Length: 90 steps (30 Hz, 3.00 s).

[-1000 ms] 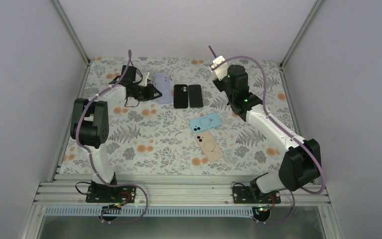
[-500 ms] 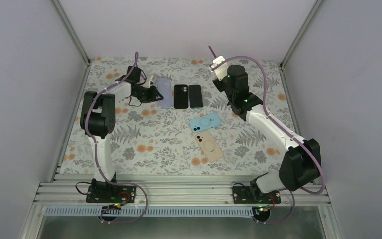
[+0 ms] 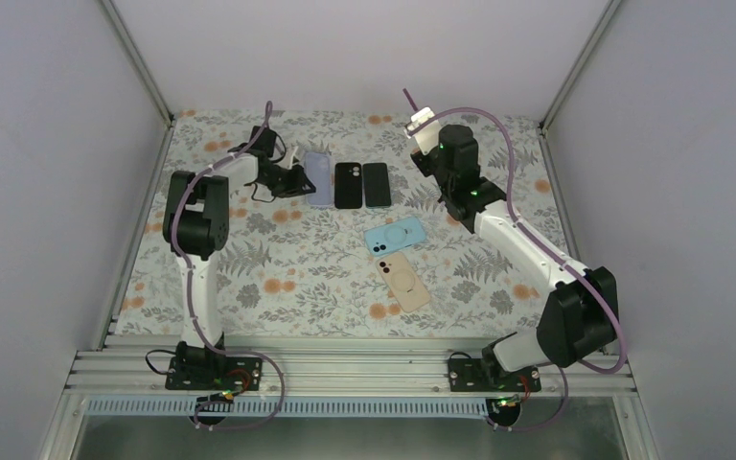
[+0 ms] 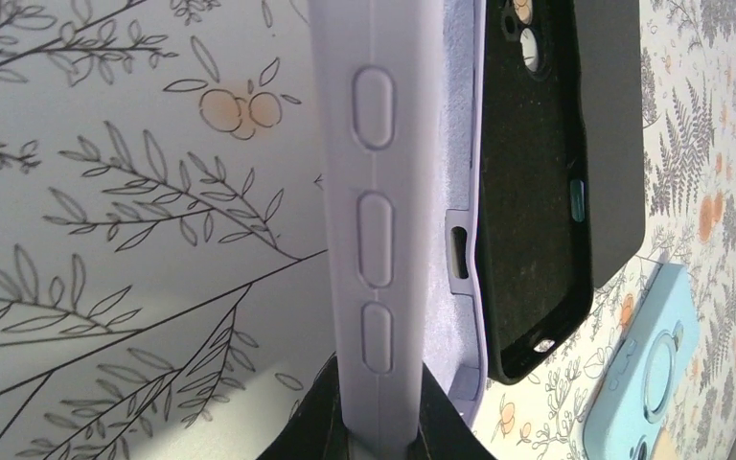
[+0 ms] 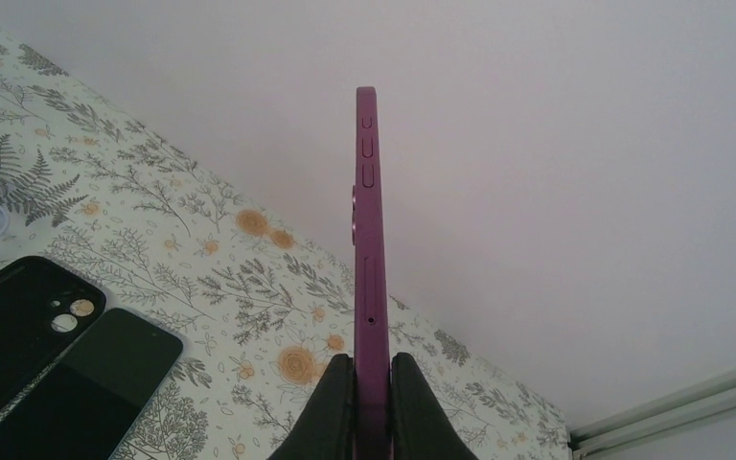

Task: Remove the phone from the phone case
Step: Place the phone case at the center of the board, then place the phone at the center of the board.

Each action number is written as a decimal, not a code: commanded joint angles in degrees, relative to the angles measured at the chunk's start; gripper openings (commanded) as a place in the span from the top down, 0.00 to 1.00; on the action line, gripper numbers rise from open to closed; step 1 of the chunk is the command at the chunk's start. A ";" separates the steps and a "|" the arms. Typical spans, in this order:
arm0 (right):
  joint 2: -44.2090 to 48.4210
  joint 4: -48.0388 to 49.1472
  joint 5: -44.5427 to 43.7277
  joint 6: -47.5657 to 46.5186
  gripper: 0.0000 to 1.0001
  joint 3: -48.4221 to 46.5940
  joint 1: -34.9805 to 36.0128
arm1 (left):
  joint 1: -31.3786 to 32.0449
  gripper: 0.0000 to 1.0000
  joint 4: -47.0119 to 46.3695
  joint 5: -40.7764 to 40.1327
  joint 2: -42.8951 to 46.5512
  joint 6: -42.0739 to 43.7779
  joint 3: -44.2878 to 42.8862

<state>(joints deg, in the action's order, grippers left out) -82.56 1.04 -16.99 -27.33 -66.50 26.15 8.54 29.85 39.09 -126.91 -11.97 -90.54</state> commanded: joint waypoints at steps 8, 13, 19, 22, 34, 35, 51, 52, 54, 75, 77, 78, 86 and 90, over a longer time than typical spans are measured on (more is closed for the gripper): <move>0.50 3.17 0.23 1.05 0.96 -1.09 -0.63 | 1.98 0.98 2.95 -9.86 -4.20 1.22 -2.95; 0.47 3.13 0.37 1.14 0.96 -1.00 -0.68 | 2.09 0.95 3.64 -15.03 -4.02 1.62 -2.65; 0.36 3.04 0.68 1.26 0.96 -1.17 -0.75 | 3.12 0.73 4.40 -19.63 -3.61 2.39 -3.16; 0.46 2.88 0.69 1.23 0.96 -1.25 -0.76 | 3.33 0.63 4.56 -21.07 -3.22 1.84 -3.14; 0.31 0.80 3.03 1.44 0.96 -3.88 -0.75 | 3.34 0.50 3.00 -26.70 5.35 0.99 1.31; 0.26 0.62 3.62 1.43 0.96 -4.23 -0.70 | 3.33 0.49 2.77 -26.58 6.31 1.21 1.37; -0.90 4.07 2.27 -6.07 0.96 -6.49 2.98 | 1.53 0.31 -14.34 -2.73 28.02 -8.78 0.22; -1.05 4.83 1.06 -7.00 0.96 -6.46 3.61 | 1.51 0.30 -15.25 -0.75 28.18 -10.15 -0.38; -1.50 6.29 -1.64 -8.87 0.96 -6.32 4.97 | 1.53 0.28 -17.38 3.44 28.18 -13.04 -1.48; -5.17 35.81 -20.87 -40.21 0.96 6.78 23.59 | 3.07 0.20 -39.84 16.44 29.95 -40.34 10.67; -5.45 37.69 -21.28 -41.89 0.96 7.67 24.82 | 3.53 0.20 -40.21 16.25 29.60 -41.04 11.09; -5.50 38.50 -21.39 -42.62 0.96 8.16 25.38 | 3.85 0.21 -40.29 16.16 29.47 -41.30 11.16; -6.96 45.43 -23.22 -48.88 0.96 10.63 28.66 | 4.74 0.28 -40.22 15.30 27.88 -42.64 10.79; -7.49 47.41 -23.64 -50.34 0.96 11.18 29.45 | 4.74 0.41 -41.35 14.99 27.85 -44.21 12.47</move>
<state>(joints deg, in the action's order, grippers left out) -90.02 39.44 -38.70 -74.19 -55.92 54.43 13.34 -8.84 54.19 -98.63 -54.24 -79.75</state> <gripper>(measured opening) 0.049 0.646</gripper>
